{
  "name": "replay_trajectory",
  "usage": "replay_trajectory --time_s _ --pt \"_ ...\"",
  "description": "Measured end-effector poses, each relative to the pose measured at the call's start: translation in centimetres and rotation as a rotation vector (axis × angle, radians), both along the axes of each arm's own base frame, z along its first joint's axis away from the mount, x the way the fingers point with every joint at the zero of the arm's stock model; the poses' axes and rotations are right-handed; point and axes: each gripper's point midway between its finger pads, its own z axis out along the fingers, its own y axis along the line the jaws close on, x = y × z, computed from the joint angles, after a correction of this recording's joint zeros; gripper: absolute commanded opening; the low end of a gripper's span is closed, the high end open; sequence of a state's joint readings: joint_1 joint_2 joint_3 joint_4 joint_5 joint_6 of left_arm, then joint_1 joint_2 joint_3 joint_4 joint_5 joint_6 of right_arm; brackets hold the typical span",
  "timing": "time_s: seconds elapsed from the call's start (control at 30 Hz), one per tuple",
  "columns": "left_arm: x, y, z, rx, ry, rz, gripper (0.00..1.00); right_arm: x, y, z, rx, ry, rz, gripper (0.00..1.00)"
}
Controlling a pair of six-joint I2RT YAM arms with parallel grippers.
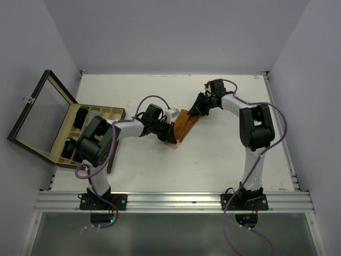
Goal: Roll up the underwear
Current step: Fold the underwear
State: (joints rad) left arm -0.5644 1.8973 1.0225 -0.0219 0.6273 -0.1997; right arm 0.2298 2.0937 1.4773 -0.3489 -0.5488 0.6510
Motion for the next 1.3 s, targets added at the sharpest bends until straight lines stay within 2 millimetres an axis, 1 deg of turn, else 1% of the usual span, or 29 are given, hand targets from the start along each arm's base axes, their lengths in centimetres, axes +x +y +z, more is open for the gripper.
replay_trajectory --time_s 0.07,0.13,0.27,0.43,0.53,0.87,0.97,1.03,1.2,1.3 --pt "0.0 0.0 0.0 0.000 0.000 0.000 0.00 0.0 0.0 0.0 0.003 0.002 0.000 0.02" --pt "0.0 0.0 0.0 0.000 0.000 0.000 0.00 0.0 0.0 0.0 0.007 0.007 -0.006 0.00" --pt "0.0 0.0 0.0 0.000 0.000 0.000 0.00 0.1 -0.3 0.0 0.005 0.004 -0.009 0.00" --pt "0.0 0.0 0.0 -0.002 -0.004 0.000 0.00 0.2 -1.5 0.3 -0.003 0.000 -0.020 0.00" --pt "0.0 -0.1 0.0 -0.003 -0.006 0.000 0.00 0.0 -2.1 0.1 -0.020 0.001 -0.013 0.00" --pt "-0.1 0.0 -0.1 -0.006 -0.014 0.000 0.00 -1.6 -3.7 -2.5 -0.107 0.029 0.008 0.00" --pt "-0.1 0.0 -0.1 -0.006 -0.015 -0.002 0.00 -1.7 -4.2 -3.5 -0.141 0.023 0.019 0.00" --pt "-0.1 -0.1 0.0 -0.005 -0.018 -0.004 0.00 -1.6 -4.2 -3.9 -0.138 0.023 0.026 0.00" --pt "-0.4 -0.2 0.4 0.025 -0.070 -0.023 0.00 -1.0 -3.8 -3.9 -0.123 0.008 0.044 0.00" --pt "-1.1 0.2 0.7 0.073 -0.116 -0.038 0.00 -0.8 -3.7 -3.9 -0.119 0.005 0.049 0.00"
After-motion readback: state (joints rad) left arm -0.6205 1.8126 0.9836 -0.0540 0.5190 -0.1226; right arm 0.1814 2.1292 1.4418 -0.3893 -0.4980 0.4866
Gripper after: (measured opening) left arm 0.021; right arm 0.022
